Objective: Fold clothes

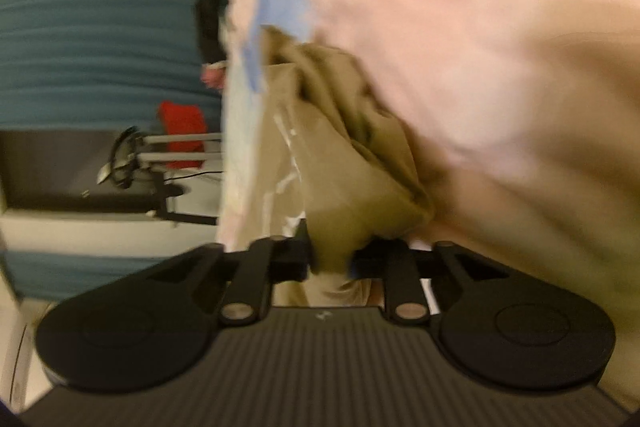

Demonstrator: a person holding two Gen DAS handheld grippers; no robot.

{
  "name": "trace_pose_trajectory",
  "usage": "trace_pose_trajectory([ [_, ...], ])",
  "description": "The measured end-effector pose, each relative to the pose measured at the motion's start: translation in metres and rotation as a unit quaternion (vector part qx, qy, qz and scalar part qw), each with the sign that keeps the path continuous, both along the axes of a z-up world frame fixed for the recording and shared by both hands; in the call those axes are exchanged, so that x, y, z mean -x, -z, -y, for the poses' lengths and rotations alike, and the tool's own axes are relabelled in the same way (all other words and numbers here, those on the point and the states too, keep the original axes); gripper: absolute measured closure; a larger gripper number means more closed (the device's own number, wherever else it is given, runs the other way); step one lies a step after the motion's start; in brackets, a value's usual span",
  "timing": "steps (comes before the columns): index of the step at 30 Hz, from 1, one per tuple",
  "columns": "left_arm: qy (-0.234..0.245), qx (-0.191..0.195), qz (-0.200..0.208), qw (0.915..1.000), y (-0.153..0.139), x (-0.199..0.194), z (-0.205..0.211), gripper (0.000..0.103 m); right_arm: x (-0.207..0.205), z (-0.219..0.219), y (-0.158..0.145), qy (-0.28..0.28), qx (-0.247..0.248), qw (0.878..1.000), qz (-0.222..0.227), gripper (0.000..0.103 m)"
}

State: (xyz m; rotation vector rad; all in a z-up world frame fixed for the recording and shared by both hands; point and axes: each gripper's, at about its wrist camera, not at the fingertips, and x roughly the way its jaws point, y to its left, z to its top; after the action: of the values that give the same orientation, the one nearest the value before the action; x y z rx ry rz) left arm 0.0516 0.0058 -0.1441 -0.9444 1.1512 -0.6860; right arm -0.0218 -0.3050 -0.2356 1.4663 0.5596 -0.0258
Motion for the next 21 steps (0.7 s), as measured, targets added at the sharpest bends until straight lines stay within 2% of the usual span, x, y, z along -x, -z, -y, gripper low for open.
trace_pose_trajectory([
  [4,-0.039,-0.018,-0.007,0.9990,0.011,-0.007,-0.003,0.001,0.002,0.000,-0.018,-0.001,-0.008,0.998,0.060,0.087],
  [6,-0.073,-0.019,-0.010,0.9971,0.014,-0.010,-0.015,0.002,0.002,0.005,-0.023,0.000,-0.002,0.997,0.072,0.087],
  [10,-0.137,0.024,-0.009,0.9903,0.016,-0.009,-0.040,0.008,0.003,0.016,-0.033,0.003,0.010,0.995,0.094,0.087],
  [12,-0.161,0.015,0.001,0.9869,0.014,-0.008,-0.046,0.021,0.004,0.020,-0.037,0.006,0.016,0.995,0.103,0.087],
  [14,-0.182,0.003,0.007,0.9833,0.013,-0.007,-0.050,0.028,0.006,0.022,-0.039,0.010,0.017,0.994,0.107,0.087],
  [21,-0.204,0.025,-0.004,0.9786,0.016,-0.013,-0.057,0.058,0.017,0.017,-0.046,0.019,0.035,0.995,0.095,0.087],
])
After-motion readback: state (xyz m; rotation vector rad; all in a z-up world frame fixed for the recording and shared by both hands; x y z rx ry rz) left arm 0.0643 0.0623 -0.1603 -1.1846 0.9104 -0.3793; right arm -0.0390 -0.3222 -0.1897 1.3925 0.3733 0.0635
